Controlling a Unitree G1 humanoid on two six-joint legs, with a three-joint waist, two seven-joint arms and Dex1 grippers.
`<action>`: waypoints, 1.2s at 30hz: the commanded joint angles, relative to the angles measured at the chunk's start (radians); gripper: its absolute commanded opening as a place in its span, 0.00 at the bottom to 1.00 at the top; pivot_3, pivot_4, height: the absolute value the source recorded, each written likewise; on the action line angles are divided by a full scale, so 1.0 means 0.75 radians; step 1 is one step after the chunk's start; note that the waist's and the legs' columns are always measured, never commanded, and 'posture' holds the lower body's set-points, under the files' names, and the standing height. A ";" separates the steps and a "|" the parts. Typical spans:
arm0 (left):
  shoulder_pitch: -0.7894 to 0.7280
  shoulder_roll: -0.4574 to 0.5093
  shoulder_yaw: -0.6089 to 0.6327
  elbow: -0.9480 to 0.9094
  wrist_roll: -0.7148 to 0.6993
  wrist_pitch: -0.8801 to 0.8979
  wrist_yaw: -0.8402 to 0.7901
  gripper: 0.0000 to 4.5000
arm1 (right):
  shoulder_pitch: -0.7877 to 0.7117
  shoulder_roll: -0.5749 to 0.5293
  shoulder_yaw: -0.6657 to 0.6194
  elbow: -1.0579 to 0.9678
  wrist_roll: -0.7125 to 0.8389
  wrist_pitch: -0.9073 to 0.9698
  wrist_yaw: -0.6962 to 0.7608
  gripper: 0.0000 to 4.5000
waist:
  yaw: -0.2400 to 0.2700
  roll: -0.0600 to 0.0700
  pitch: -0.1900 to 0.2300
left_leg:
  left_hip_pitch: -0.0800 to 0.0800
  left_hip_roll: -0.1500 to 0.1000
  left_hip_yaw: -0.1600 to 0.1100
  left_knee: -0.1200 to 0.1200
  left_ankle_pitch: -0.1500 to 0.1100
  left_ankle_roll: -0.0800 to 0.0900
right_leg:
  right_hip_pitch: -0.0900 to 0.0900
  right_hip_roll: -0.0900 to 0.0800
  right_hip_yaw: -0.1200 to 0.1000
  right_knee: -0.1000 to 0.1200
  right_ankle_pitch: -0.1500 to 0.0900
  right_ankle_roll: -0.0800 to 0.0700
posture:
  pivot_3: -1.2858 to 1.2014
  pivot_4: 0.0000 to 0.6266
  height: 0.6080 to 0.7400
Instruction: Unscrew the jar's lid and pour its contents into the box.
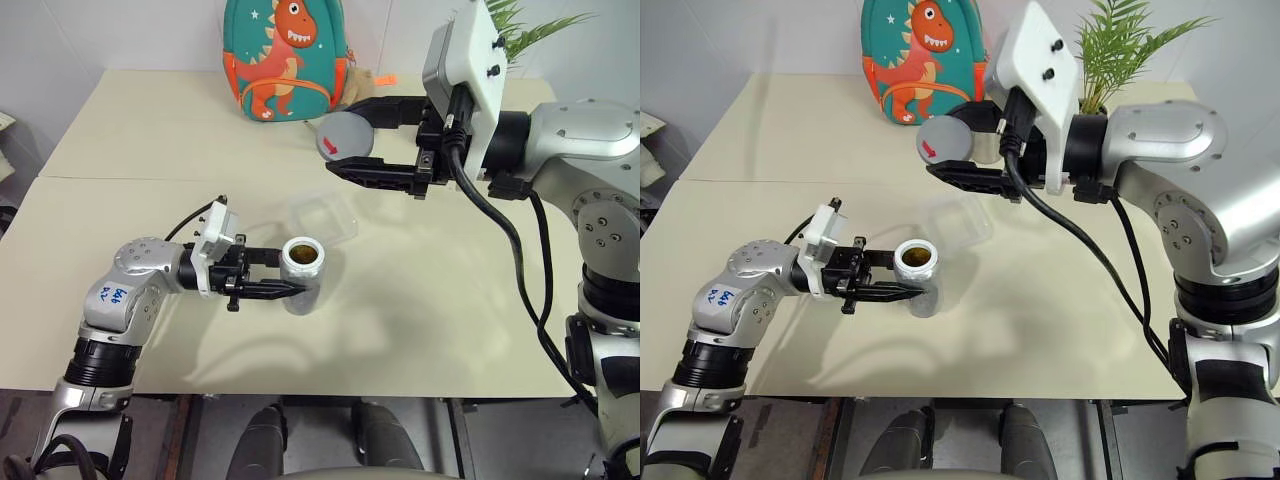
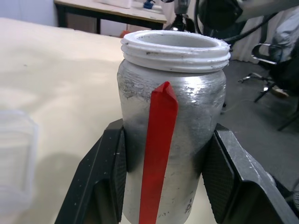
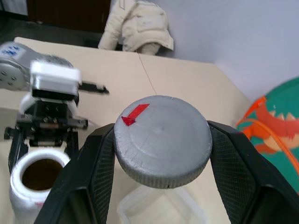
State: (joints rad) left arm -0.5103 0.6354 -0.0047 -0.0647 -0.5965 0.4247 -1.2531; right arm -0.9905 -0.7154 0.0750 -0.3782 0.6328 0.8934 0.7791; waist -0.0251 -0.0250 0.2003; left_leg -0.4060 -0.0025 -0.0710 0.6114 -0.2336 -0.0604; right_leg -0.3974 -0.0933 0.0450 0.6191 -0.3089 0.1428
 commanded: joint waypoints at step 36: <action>-0.496 0.069 0.121 0.774 0.636 -0.897 0.551 0.41 | 0.863 -0.018 -0.332 0.160 -0.171 -0.435 0.110 0.99 | 0.004 0.000 0.000 | 0.001 -0.002 0.001 0.002 0.001 0.000 | 0.002 0.001 0.001 0.002 0.002 0.004 | 0.52 0.24 1.00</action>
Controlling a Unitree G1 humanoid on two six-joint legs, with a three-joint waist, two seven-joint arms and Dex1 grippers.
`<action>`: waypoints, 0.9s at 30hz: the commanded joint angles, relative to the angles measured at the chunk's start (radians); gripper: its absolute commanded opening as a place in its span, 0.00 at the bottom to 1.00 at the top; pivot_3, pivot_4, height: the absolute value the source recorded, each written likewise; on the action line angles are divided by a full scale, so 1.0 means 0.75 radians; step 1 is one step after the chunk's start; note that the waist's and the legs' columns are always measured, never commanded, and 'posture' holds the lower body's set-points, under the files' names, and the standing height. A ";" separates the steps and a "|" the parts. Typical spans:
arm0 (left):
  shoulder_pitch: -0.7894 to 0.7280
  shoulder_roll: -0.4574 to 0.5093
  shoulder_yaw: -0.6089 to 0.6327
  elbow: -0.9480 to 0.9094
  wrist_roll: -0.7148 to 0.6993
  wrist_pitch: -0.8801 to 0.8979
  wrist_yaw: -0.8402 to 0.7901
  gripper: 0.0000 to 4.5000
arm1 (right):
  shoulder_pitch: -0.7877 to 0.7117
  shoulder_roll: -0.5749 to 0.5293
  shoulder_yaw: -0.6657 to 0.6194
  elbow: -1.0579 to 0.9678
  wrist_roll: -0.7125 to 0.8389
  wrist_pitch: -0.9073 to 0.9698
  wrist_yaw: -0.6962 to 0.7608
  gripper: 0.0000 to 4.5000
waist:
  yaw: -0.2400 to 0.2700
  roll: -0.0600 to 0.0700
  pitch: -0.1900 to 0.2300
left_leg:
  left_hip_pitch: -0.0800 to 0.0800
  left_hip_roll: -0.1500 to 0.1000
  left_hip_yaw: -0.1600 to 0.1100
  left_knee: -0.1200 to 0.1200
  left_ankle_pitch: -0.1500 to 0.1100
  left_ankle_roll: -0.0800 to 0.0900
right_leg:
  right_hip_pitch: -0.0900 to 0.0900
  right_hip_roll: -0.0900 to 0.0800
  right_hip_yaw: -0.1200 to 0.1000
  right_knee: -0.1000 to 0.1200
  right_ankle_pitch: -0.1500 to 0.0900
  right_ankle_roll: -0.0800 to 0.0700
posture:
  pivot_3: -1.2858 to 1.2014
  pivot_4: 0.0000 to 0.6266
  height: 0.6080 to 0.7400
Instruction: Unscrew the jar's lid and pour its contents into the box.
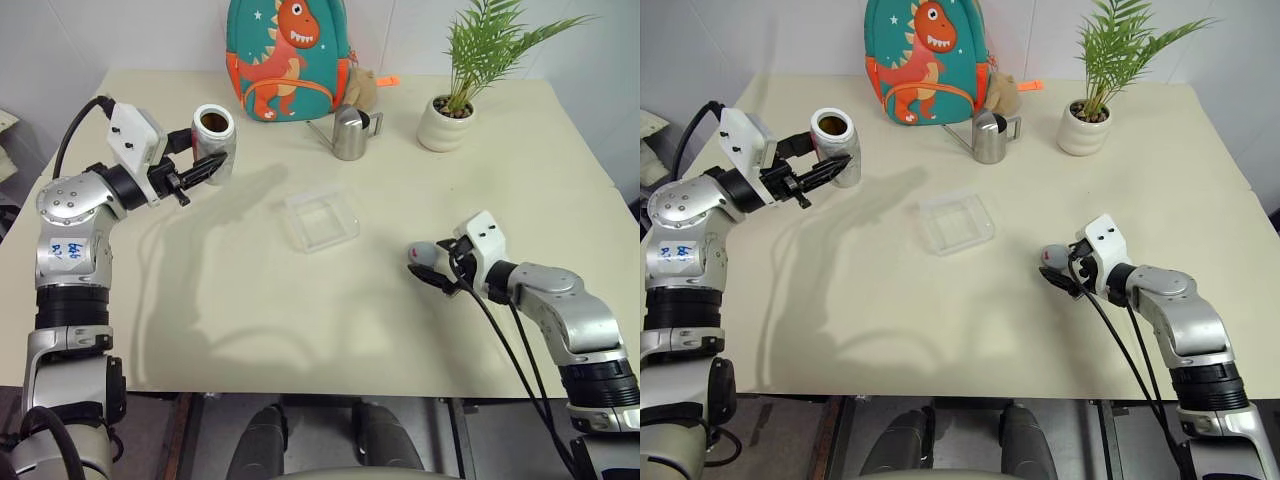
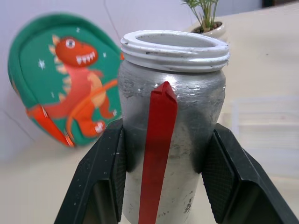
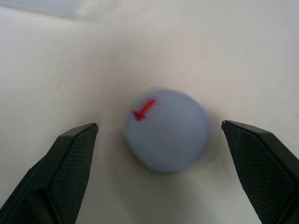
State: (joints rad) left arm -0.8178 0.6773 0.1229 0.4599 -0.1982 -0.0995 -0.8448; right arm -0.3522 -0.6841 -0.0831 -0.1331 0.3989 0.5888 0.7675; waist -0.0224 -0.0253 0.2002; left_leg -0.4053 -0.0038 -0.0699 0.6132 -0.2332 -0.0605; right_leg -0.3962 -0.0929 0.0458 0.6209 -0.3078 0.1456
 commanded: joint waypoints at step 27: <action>-1.007 -0.099 -1.383 0.728 2.089 -0.940 1.617 0.41 | 0.170 -0.140 -0.370 -0.509 0.572 0.123 0.180 0.99 | 0.035 -0.012 0.007 | -0.005 -0.003 0.001 0.001 -0.002 0.003 | 0.001 -0.001 0.002 -0.001 -0.002 0.008 | 0.52 0.24 1.00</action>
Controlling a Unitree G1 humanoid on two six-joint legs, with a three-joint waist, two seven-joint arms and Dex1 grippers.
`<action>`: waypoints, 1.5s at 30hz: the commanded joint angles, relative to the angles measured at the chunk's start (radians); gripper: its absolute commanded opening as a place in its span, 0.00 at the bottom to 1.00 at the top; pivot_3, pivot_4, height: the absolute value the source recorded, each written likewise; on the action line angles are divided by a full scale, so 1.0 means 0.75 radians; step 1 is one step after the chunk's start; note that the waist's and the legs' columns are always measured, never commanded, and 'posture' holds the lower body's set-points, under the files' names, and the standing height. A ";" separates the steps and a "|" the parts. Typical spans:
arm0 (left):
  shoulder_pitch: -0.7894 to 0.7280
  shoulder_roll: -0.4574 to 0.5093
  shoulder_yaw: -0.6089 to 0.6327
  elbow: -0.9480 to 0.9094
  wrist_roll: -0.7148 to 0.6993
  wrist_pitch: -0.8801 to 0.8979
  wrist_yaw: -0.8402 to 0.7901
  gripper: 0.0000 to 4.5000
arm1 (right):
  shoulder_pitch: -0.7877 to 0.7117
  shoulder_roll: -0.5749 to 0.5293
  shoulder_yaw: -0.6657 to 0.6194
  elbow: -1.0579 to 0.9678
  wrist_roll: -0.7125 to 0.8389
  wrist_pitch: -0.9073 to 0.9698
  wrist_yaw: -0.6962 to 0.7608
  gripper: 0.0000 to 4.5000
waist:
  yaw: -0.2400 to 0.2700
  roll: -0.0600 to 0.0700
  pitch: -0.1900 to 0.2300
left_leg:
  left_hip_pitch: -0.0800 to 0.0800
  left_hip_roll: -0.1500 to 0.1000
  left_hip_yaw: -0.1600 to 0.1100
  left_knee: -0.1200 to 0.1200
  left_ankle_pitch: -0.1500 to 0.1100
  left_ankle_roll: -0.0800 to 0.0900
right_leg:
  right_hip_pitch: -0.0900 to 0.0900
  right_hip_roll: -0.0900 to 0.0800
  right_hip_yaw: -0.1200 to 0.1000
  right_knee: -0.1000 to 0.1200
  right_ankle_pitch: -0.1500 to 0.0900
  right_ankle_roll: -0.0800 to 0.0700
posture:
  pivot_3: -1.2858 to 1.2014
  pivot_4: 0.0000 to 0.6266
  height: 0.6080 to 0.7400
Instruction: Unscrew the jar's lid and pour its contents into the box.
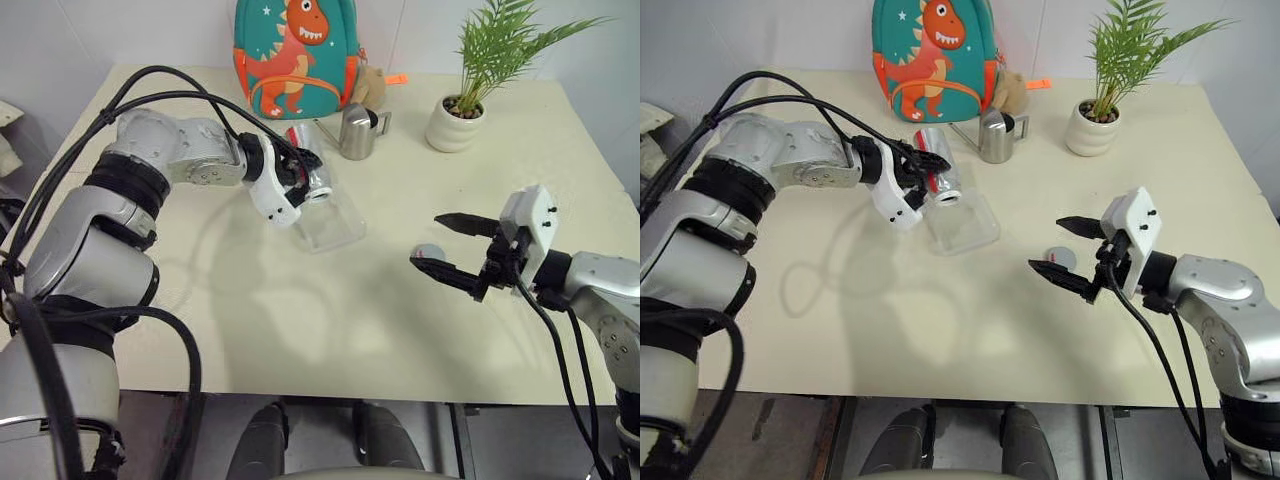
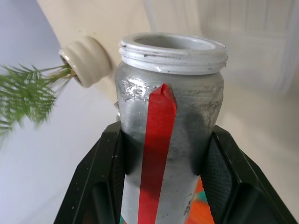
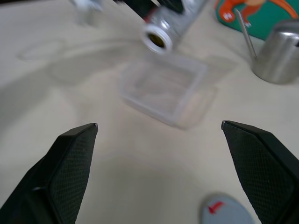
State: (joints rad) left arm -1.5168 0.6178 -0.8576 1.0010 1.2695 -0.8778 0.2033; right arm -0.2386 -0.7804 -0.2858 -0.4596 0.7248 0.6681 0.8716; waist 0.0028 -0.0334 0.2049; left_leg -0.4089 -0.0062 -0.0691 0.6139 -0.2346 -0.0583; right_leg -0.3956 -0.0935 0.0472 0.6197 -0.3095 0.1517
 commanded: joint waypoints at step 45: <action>1.157 -0.257 1.391 -0.899 -1.990 1.311 -0.763 0.41 | -0.378 -0.137 0.190 0.346 -0.064 -0.113 0.352 0.99 | -0.001 -0.003 0.001 | 0.006 0.001 0.001 0.022 0.001 -0.001 | 0.004 -0.001 0.002 0.016 0.002 -0.002 | 0.52 0.24 1.00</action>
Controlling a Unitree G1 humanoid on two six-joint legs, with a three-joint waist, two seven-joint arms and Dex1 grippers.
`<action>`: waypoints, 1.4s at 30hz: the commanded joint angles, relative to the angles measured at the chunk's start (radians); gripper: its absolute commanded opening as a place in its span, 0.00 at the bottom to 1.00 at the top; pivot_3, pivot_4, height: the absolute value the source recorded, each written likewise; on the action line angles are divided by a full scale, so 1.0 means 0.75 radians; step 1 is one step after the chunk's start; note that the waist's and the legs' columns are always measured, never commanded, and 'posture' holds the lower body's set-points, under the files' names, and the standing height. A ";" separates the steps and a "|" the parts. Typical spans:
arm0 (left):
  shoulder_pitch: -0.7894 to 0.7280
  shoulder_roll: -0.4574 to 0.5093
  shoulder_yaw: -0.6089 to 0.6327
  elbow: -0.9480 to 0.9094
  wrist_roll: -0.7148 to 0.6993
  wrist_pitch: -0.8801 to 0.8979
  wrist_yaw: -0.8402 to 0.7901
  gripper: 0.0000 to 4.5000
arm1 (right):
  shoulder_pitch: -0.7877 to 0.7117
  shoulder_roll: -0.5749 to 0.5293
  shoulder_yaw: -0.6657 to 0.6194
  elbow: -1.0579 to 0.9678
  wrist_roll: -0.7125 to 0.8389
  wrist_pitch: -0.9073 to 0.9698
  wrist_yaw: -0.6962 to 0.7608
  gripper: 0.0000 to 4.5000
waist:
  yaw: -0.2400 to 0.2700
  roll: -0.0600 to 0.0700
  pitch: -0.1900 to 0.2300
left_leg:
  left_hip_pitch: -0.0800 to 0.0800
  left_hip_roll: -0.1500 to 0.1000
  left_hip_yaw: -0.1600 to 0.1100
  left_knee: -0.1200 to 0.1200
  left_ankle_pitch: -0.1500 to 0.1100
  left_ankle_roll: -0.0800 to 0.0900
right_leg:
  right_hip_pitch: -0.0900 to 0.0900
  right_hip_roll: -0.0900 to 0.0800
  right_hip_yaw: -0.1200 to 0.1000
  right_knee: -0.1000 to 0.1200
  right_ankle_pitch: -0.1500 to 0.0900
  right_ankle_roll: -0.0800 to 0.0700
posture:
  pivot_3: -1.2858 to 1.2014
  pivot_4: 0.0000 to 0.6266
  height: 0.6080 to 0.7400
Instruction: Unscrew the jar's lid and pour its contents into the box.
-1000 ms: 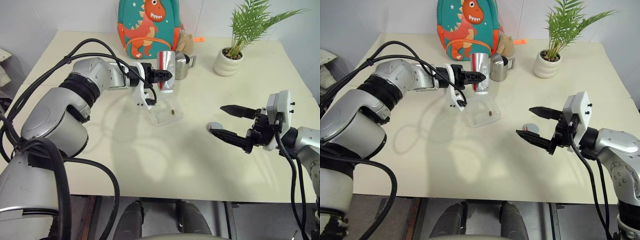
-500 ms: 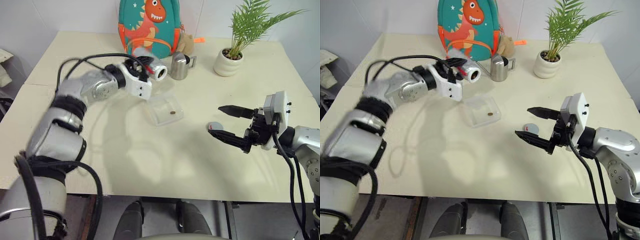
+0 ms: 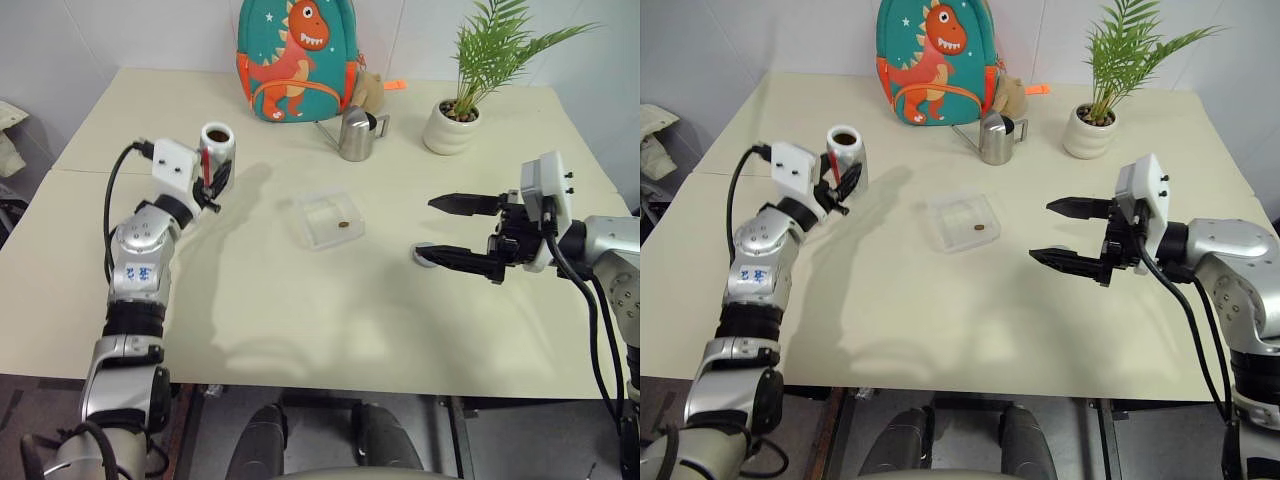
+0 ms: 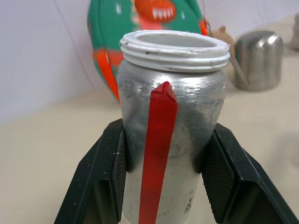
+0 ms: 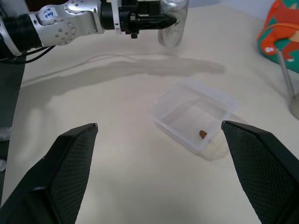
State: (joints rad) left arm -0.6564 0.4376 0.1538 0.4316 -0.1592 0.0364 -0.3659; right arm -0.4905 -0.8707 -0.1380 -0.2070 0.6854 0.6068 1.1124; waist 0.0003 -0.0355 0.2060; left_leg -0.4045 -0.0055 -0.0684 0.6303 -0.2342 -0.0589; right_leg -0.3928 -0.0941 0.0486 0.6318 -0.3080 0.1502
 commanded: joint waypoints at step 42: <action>0.533 0.221 0.196 -0.782 -0.402 0.494 -0.367 0.99 | -0.130 -0.070 0.011 0.117 -0.102 -0.021 0.200 1.00 | -0.007 0.001 0.000 | -0.001 0.001 0.001 -0.006 -0.001 -0.001 | -0.001 0.000 0.000 -0.009 0.001 -0.003 | 0.52 0.24 1.00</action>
State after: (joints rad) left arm -0.2782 0.5755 0.2594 -0.0885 -0.4232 0.4076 -0.5992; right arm -0.5903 -0.8907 -0.0844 -0.0945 0.5946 0.5953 1.2478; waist -0.0052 -0.0347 0.2057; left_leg -0.4049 -0.0046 -0.0676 0.6250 -0.2347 -0.0594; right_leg -0.3936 -0.0943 0.0489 0.6248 -0.3070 0.1482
